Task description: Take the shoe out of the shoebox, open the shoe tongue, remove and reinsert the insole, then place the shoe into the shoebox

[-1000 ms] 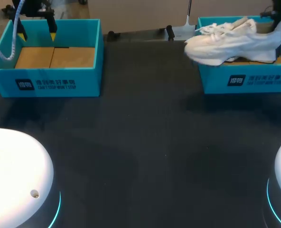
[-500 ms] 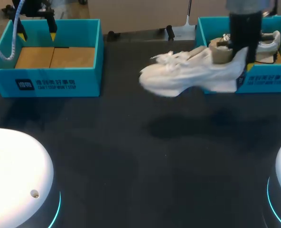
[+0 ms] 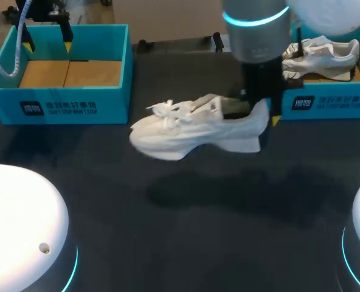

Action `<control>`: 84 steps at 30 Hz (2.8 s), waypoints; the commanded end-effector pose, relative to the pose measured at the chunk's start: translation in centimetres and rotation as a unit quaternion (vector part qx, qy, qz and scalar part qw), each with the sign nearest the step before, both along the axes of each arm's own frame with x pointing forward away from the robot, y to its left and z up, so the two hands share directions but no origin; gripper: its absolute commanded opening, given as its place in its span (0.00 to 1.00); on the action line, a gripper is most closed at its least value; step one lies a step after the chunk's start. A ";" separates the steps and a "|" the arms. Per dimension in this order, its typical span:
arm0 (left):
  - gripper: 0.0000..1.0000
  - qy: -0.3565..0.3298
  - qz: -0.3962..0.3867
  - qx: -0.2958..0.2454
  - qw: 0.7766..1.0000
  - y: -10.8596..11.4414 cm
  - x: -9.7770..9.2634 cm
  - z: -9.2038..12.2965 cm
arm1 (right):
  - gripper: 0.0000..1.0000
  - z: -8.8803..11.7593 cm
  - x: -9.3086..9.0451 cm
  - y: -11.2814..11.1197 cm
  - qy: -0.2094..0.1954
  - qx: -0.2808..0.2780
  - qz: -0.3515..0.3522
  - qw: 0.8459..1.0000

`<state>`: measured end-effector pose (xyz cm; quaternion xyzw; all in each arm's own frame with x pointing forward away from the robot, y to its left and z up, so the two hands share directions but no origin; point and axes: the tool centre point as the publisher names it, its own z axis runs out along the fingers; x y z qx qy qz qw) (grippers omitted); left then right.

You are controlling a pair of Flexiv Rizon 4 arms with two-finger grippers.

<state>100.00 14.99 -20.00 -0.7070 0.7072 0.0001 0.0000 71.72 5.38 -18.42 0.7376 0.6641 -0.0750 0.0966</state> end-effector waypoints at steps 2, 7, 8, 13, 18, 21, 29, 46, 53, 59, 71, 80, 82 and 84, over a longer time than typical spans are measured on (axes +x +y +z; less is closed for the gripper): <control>1.00 0.000 0.000 0.000 1.000 0.0 0.0 0.0 | 0.00 -1.2 -1.6 3.1 0.006 -0.028 -0.004 1.000; 1.00 0.000 0.000 0.000 1.000 0.0 0.0 0.0 | 0.00 -1.4 -1.9 3.5 0.004 -0.049 -0.004 0.999; 1.00 0.000 0.000 0.000 1.000 0.0 0.0 0.0 | 0.00 -1.4 -1.9 3.5 0.004 -0.049 -0.004 0.999; 1.00 0.000 0.000 0.000 1.000 0.0 0.0 0.0 | 0.00 -1.4 -1.9 3.5 0.004 -0.049 -0.004 0.999; 1.00 0.000 0.000 0.000 1.000 0.0 0.0 0.0 | 0.00 -1.4 -1.9 3.5 0.004 -0.049 -0.004 0.999; 1.00 0.000 0.000 0.000 1.000 0.0 0.0 0.0 | 0.00 -1.4 -1.9 3.5 0.004 -0.049 -0.004 0.999; 1.00 0.000 0.000 0.000 1.000 0.0 0.0 0.0 | 0.00 -4.3 -1.9 4.0 -0.016 -0.023 -0.012 1.000; 1.00 0.000 0.000 0.000 1.000 0.0 0.0 0.0 | 0.00 -12.9 -1.2 3.3 -0.014 0.019 0.011 1.000; 1.00 0.000 0.000 0.000 1.000 0.0 0.0 0.0 | 0.00 -16.0 -1.2 2.9 -0.029 0.033 0.016 0.999; 1.00 0.000 0.000 0.000 1.000 0.0 0.0 0.0 | 0.00 -17.9 -1.7 3.5 -0.016 0.043 0.024 0.999; 1.00 0.000 0.000 0.000 1.000 0.0 0.0 0.0 | 0.00 -21.0 -2.2 3.7 -0.010 0.040 0.012 0.999; 1.00 0.000 0.000 0.000 1.000 0.0 0.0 0.0 | 0.27 -20.6 -1.9 3.7 -0.008 0.033 0.008 0.999; 1.00 0.000 0.000 0.000 1.000 0.0 0.0 0.0 | 0.36 -19.9 -1.9 3.7 -0.009 0.030 0.014 0.999; 1.00 0.000 0.000 0.000 1.000 0.0 0.0 0.0 | 0.47 -19.3 -2.1 3.7 -0.010 0.031 0.018 0.999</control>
